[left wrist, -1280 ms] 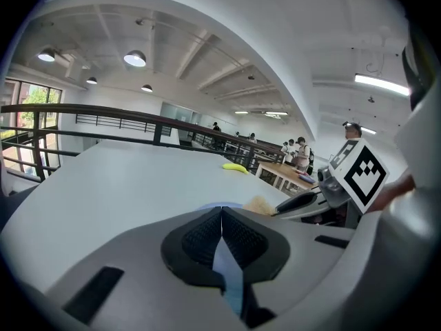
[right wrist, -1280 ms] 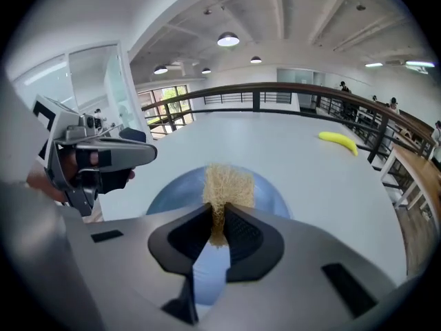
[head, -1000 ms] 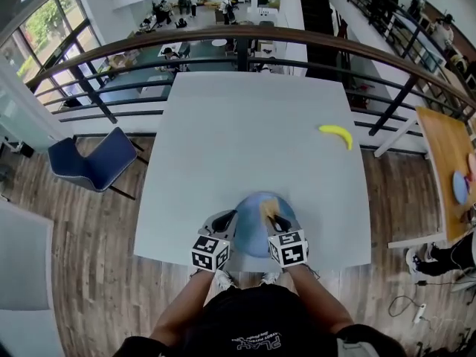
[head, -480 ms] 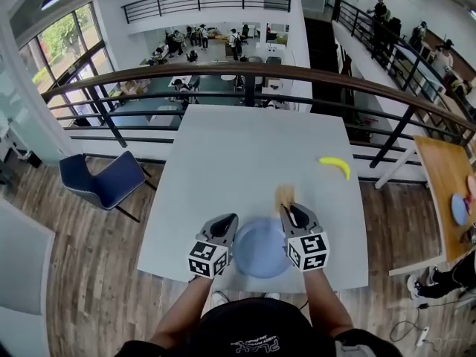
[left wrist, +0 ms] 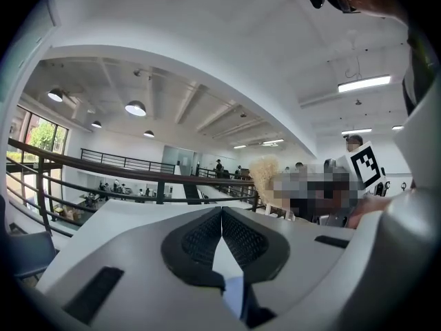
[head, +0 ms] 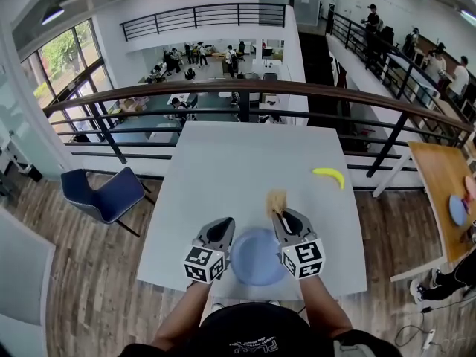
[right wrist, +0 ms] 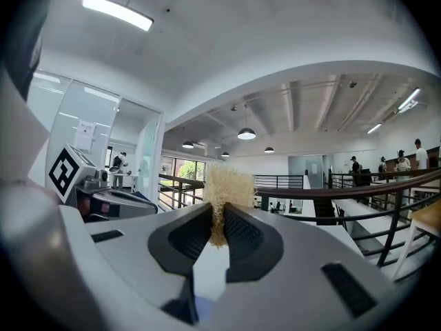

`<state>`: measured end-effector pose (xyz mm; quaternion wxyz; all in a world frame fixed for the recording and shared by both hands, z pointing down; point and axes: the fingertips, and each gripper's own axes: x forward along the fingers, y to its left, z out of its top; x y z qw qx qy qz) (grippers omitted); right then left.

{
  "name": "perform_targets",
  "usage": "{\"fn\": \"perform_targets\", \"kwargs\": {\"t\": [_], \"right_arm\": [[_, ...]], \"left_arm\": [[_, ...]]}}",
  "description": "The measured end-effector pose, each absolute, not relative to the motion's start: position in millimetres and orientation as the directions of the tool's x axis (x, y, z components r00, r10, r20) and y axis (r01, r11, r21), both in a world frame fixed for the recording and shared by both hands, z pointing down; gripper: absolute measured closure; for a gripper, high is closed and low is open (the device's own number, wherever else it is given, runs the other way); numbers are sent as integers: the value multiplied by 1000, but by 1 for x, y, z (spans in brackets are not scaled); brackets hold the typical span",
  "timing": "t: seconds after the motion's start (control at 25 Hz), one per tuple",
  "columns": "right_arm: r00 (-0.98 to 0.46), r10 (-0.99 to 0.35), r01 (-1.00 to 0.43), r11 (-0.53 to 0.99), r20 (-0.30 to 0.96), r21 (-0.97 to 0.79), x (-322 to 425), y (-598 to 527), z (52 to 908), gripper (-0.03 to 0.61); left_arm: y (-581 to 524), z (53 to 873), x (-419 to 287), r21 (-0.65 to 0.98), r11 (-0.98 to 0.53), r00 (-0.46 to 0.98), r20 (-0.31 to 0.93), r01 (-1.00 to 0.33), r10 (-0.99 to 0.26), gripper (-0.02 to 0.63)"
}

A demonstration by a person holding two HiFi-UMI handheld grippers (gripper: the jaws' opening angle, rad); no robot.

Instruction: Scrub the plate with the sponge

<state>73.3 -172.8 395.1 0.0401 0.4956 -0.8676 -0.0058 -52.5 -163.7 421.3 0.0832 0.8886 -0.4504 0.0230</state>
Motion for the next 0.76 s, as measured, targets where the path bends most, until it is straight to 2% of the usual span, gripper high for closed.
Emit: {"fn": "perform_targets", "kwargs": {"t": [0.24, 0.76], "right_arm": [[-524, -852, -850, 524, 16, 64, 67, -165, 386, 523], [-523, -852, -849, 522, 8, 77, 66, -156, 383, 523]], "left_arm": [[-160, 416, -45, 85, -605, 611, 114, -792, -783, 601], [-158, 409, -44, 98, -611, 618, 95, -786, -780, 601]]}}
